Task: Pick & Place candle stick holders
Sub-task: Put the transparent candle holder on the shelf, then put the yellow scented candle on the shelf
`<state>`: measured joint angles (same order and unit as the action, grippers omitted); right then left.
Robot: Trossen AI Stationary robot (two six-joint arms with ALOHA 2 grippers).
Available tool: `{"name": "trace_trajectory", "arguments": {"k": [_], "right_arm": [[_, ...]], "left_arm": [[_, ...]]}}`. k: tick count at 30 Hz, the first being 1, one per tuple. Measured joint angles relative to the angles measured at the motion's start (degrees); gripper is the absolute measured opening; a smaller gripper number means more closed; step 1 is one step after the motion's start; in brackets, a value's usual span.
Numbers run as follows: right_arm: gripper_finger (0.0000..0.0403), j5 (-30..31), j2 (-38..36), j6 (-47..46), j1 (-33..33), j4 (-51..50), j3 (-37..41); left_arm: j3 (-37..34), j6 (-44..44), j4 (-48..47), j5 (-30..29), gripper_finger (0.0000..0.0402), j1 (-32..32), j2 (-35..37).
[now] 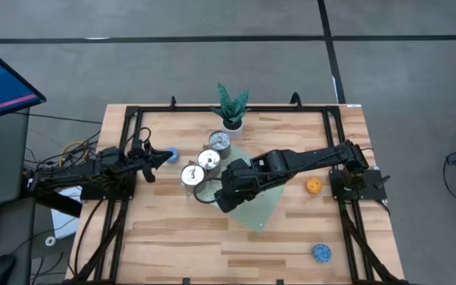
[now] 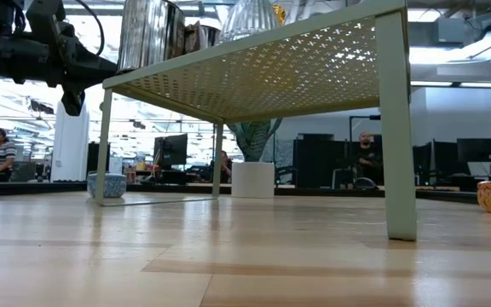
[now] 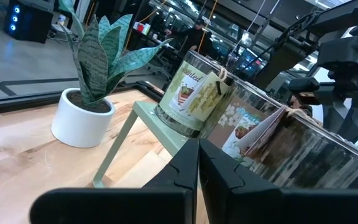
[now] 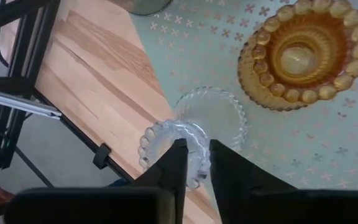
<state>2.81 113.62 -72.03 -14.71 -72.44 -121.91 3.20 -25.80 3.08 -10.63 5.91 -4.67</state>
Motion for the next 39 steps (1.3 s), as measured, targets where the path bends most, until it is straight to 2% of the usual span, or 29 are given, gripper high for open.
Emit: {"name": "trace_trajectory", "arguments": {"k": [11,25,39], "right_arm": [[0.0087,0.2,0.0,0.1,1.6,1.1,0.0],[0.0088,0.2,0.0,0.8,2.2,1.3,0.0],[0.0088,0.1,-1.1,5.8,1.6,0.9,0.0]], "left_arm": [[0.0,0.0,0.0,0.0,0.0011,0.0,0.0],[0.0,0.0,0.0,0.0,0.0011,0.0,0.0],[0.0,0.0,0.0,0.0,0.0011,0.0,0.0]]}}
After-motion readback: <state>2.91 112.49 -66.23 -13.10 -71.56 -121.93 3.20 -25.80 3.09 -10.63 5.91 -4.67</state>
